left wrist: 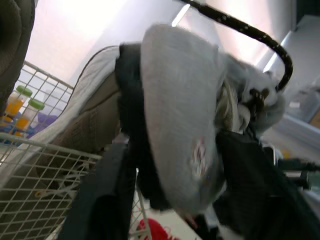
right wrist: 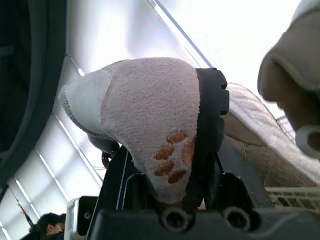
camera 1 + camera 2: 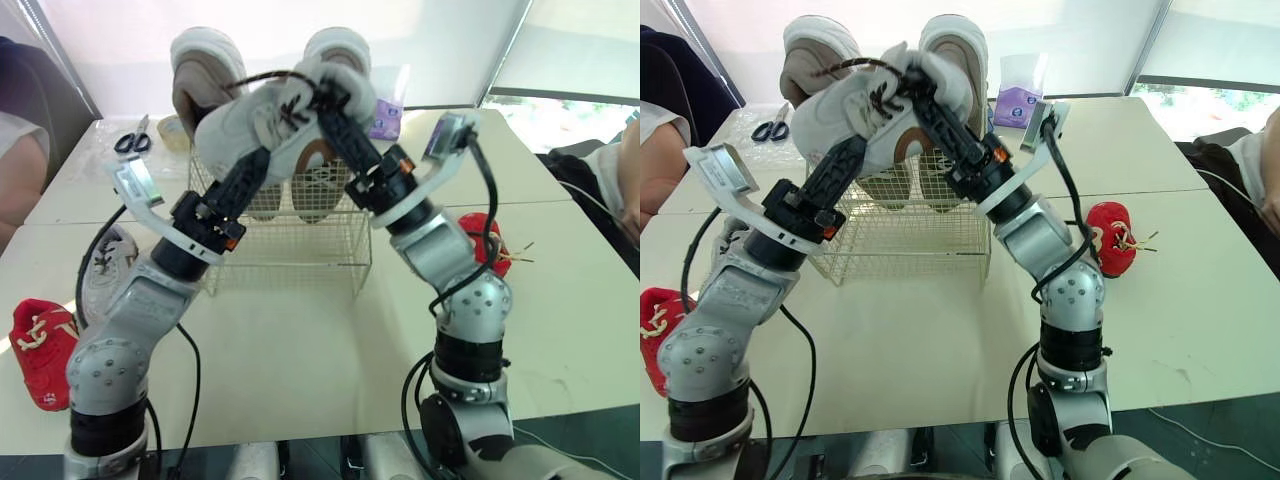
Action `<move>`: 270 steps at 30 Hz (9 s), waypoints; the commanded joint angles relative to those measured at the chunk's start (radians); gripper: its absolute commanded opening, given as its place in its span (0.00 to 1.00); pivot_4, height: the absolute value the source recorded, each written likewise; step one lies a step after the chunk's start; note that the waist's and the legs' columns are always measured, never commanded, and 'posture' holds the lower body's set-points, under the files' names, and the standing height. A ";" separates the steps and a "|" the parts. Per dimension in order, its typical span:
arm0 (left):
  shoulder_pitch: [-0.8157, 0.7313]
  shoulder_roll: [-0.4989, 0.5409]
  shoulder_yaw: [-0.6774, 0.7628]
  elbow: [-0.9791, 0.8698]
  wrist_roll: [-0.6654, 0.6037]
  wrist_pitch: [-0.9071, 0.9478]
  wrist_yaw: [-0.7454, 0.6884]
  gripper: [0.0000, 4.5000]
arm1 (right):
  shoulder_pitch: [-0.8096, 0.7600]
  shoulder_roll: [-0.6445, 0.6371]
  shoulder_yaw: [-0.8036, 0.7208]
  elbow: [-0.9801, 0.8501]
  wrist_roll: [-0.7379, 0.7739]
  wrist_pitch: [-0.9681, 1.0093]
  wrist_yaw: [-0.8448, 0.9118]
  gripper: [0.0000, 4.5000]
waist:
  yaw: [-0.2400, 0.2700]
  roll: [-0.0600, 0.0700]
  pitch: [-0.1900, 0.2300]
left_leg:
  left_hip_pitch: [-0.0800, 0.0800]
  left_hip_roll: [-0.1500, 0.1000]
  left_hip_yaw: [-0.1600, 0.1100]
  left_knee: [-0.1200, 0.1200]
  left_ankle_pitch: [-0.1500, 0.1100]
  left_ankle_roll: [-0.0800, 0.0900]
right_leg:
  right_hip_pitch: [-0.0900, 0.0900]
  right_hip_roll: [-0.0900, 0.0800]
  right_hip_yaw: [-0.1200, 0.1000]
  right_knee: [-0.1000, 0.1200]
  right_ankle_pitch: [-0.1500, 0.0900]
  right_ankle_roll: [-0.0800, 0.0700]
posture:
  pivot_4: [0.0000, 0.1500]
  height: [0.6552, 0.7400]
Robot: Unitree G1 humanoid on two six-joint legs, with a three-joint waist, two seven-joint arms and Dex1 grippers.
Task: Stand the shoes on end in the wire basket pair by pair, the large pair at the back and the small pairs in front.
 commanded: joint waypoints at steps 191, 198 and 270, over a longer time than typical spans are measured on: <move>0.283 0.064 0.267 -0.274 0.624 0.208 -0.201 0.81 | 0.100 -0.806 -0.005 0.033 -0.172 0.367 0.780 1.00 | 0.024 -0.018 0.001 | 0.009 0.003 0.004 0.000 -0.001 0.001 | 0.005 -0.002 0.001 0.001 -0.002 -0.005 | 1.00 1.00; 0.194 0.214 0.285 -0.222 0.233 0.277 -0.252 0.99 | 0.094 -0.742 -0.133 0.102 -0.209 0.293 0.634 1.00 | 0.032 -0.018 0.001 | 0.007 0.003 0.003 0.000 -0.001 0.001 | 0.005 -0.002 0.001 -0.001 -0.002 -0.006 | 1.00 1.00; -0.388 0.654 0.331 0.593 -0.355 0.521 -0.299 1.00 | -0.412 -0.703 0.050 0.206 -0.443 -0.146 0.869 0.06 | 0.002 0.007 0.005 | -0.003 0.005 0.000 -0.004 0.000 0.004 | -0.003 0.013 0.015 -0.007 0.002 0.001 | 1.00 1.00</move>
